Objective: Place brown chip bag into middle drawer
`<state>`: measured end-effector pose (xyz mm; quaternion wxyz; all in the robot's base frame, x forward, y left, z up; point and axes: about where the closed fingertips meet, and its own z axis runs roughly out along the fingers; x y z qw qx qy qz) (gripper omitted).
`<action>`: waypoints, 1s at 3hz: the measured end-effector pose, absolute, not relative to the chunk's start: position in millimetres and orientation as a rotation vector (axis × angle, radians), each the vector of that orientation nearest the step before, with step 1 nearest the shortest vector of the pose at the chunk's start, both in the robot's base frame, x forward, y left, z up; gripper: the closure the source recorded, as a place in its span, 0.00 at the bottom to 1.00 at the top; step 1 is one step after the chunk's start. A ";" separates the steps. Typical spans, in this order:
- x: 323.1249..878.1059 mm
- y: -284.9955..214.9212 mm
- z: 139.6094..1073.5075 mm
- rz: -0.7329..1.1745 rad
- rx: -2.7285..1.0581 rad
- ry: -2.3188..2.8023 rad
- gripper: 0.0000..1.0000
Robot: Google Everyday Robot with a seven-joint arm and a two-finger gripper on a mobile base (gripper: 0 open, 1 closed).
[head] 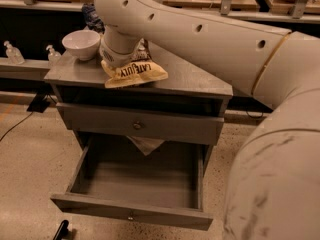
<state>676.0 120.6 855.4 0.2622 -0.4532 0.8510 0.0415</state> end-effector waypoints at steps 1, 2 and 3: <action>676.0 120.6 855.4 0.112 -1.226 2.302 1.00; 676.0 120.5 855.4 0.112 -1.226 2.302 1.00; 676.0 120.5 855.4 0.112 -1.226 2.302 1.00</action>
Offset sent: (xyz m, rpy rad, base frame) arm 0.0641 -0.0958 0.0748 0.1816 0.0804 0.0859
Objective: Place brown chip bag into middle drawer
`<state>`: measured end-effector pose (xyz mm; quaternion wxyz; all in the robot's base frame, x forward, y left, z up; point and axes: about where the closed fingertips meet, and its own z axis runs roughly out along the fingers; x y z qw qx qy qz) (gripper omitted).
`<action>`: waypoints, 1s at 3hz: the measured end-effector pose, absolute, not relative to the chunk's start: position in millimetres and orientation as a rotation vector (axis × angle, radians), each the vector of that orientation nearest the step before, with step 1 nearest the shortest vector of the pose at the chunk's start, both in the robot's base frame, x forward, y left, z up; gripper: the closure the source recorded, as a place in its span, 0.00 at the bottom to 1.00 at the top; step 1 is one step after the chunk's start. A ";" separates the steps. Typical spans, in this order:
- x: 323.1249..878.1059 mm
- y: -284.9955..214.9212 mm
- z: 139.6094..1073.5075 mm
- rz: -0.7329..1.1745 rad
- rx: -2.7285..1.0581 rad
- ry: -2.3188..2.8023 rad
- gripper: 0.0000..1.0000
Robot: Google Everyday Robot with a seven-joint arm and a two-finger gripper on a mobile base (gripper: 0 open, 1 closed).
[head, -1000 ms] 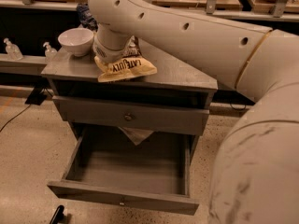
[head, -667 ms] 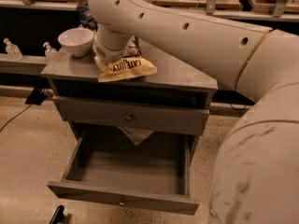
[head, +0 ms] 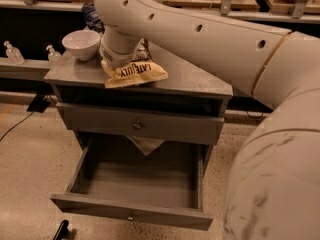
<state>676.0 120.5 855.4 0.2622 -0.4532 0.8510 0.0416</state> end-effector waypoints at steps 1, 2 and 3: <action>676.0 120.5 855.5 0.113 -1.226 2.302 1.00; 674.3 114.2 857.3 0.143 -1.213 2.299 0.85; 674.2 114.5 856.8 0.143 -1.214 2.299 0.53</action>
Offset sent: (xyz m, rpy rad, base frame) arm -0.0272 -0.1187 0.0468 0.4387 0.0716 -0.0278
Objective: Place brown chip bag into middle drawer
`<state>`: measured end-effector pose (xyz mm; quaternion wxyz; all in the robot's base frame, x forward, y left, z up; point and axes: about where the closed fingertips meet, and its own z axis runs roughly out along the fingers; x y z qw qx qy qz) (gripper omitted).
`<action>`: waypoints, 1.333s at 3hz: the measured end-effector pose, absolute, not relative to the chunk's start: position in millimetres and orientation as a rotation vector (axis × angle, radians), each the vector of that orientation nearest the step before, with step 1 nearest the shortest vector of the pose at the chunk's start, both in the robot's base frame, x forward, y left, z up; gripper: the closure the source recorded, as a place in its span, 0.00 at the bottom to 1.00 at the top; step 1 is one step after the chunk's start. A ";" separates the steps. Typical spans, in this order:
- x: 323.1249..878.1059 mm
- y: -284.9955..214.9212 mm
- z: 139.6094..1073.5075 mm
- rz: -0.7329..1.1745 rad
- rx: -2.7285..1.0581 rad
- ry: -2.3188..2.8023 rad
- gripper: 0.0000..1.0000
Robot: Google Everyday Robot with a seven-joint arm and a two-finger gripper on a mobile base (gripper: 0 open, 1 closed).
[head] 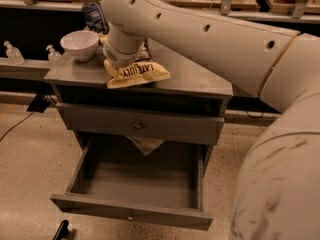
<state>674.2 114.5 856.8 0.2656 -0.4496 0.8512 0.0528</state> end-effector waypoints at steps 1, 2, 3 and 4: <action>673.9 114.9 856.1 0.143 -1.216 2.300 0.31; 673.9 114.9 856.2 0.143 -1.216 2.300 0.31; 667.7 97.8 862.6 0.160 -1.142 2.292 0.56; 661.7 82.6 869.8 0.178 -1.082 2.280 0.79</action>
Offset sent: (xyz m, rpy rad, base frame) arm -0.0106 -0.0409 0.0131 0.0962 -0.0583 -0.1146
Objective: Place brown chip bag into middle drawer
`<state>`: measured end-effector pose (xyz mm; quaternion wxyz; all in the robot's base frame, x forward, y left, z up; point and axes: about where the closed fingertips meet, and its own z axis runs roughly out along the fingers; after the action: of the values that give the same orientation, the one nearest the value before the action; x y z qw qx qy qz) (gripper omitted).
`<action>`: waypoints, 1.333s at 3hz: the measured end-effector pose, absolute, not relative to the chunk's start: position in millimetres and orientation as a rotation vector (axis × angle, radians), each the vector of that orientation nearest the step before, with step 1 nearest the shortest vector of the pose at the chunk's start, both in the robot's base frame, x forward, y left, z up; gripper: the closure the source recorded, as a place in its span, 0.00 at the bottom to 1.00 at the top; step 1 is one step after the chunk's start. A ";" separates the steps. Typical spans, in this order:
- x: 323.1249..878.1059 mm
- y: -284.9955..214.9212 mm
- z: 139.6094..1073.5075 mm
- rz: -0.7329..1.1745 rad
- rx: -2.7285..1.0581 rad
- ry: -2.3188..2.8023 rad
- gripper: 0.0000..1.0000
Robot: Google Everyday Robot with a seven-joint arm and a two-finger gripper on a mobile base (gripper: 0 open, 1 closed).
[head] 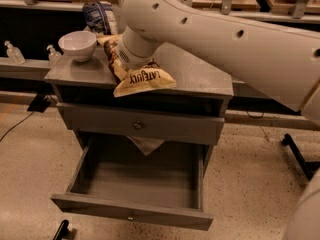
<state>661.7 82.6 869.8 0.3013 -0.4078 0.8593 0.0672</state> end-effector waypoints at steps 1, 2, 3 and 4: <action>654.7 66.5 879.1 0.186 -1.023 2.261 0.99; 645.9 55.0 897.0 0.157 -0.987 2.219 1.00; 625.4 54.8 930.1 0.066 -1.000 2.161 1.00; 590.2 54.9 988.3 -0.073 -1.064 2.041 1.00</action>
Offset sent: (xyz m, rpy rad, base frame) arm -0.0264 -0.0455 0.0523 0.0529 -0.1571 -0.0838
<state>590.2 54.9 988.3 0.4070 -0.4220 0.8096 -0.0290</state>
